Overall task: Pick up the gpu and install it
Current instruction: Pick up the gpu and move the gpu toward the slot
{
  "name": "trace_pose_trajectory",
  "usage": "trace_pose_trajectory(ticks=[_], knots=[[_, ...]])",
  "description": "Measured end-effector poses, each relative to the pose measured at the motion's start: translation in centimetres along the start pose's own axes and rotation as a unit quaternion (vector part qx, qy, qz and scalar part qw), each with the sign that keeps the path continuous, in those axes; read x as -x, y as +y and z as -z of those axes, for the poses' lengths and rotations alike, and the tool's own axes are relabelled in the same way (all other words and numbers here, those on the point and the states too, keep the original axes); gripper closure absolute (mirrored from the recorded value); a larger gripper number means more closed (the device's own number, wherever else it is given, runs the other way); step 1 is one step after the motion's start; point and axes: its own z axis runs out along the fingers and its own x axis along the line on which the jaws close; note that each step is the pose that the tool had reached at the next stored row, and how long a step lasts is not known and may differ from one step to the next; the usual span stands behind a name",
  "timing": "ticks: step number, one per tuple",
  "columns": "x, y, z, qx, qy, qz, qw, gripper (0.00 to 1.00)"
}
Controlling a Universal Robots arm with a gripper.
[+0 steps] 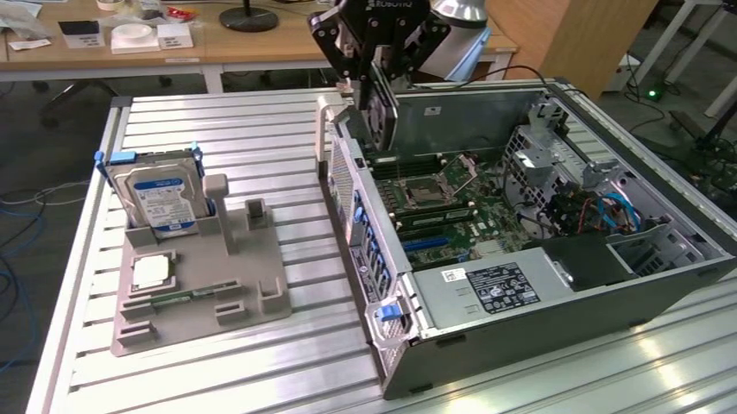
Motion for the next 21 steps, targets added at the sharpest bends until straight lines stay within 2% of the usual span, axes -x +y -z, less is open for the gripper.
trace_pose_trajectory(ticks=[21], knots=[[1.3,0.01,-0.04,0.0,0.0,0.0,1.0,0.72]])
